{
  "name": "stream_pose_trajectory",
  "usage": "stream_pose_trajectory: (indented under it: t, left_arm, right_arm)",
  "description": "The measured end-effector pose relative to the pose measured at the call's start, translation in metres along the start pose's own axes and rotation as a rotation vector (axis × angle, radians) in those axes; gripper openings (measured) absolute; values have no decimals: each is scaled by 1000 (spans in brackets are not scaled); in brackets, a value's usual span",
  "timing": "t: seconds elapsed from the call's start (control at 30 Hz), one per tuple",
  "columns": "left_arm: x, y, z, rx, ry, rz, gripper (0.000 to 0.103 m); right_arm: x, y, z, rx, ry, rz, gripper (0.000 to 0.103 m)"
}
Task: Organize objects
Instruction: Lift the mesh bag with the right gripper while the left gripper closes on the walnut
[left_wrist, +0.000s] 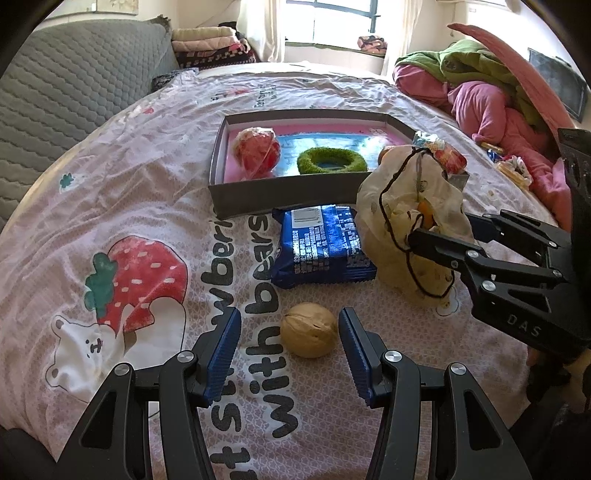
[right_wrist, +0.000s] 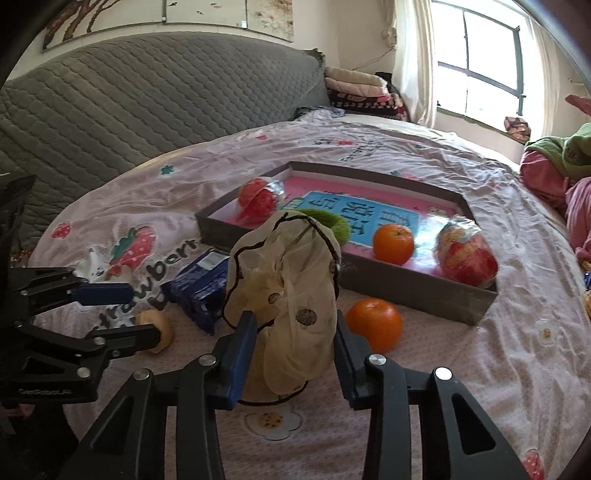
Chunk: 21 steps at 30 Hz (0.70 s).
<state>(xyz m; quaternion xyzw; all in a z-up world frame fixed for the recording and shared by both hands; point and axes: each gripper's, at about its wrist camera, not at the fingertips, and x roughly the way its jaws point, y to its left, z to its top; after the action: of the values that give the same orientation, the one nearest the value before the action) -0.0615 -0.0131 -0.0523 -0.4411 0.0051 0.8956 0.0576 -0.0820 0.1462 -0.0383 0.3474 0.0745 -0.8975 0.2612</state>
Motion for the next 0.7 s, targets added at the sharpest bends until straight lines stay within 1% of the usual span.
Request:
stream_pose_trajectory:
  t: [0.23,0.27,0.33,0.47,0.57,0.6,0.63,0.7]
  left_arm:
    - [7,1,-2,-4,10,-19,57]
    - [7,0,-2,-3,8,-21,57]
    - [8,-1,-3,3,2,-24,56]
    - [14,0,-6,-4,18,-37,55]
    - [14,0,-6,-7,9,-48,44]
    - [15,0,-6,-9,8,-56,38]
    - [15,0,-6,-12,5,-69,36]
    - [15,-2,-7,-4,1,-70,36]
  right_arm:
    - [2,6,-3,0,24,93,31]
    - [1,7,-4,-1,26,99,28]
    - [1,9,-4,-6,27,102,26]
    - [1,8,-6,-4,34,109,19]
    - [-2,6,-6,-2,25,95,17]
    - [-3,5,-6,4,18,94,17]
    - [-5,3,-5,9,10,92,17]
    - [-7,1,-4,15,1,93,17]
